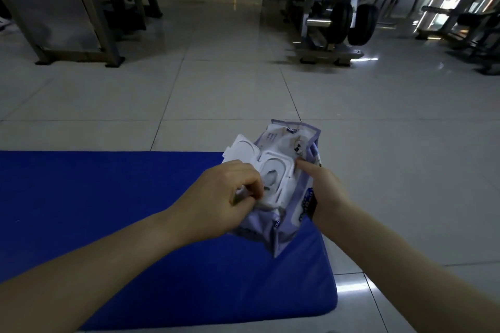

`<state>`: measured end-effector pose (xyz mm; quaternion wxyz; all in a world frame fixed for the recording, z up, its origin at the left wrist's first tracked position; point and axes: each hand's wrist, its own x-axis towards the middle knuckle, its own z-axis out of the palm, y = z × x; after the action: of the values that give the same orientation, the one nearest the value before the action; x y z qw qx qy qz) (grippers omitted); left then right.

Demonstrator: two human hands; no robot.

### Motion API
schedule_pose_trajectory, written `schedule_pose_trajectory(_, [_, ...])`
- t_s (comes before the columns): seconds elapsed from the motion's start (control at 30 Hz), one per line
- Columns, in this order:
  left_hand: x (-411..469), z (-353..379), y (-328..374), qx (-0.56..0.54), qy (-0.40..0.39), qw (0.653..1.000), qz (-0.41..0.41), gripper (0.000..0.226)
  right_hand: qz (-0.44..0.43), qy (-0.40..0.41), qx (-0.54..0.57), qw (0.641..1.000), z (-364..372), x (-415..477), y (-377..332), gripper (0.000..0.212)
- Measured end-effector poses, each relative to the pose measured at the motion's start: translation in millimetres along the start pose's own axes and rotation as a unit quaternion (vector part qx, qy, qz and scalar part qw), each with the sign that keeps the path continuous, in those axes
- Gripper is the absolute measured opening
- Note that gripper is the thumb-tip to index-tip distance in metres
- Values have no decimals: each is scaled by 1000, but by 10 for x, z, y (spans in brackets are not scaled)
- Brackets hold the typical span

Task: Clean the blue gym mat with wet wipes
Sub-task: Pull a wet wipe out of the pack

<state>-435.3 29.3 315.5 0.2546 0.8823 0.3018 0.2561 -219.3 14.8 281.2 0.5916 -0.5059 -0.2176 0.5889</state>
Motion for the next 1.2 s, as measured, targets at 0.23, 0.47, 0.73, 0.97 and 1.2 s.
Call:
schedule_pose_trajectory(0.23, [-1,52,-16,-13,55,997,-45,12,3,-33,-22,999,127,-64,49,24])
schedule_pose_trajectory(0.47, [91,132,-62,19,155,978,-138,11,-3,-15,-20,1000,264,-172,165,26])
schedule_pose_trajectory(0.73, [54,229,-38,-76,199,953,-214,14,4,11,25,1000,343,-295,215,30])
schedule_pose_trajectory(0.97, [62,237,-65,-48,169,958,-227,17,18,21,24,999,344,-320,228,34])
schedule_pose_trajectory(1.2, [38,366,-62,-12,209,969,-127,19,-6,34,30,999,356,-305,182,33])
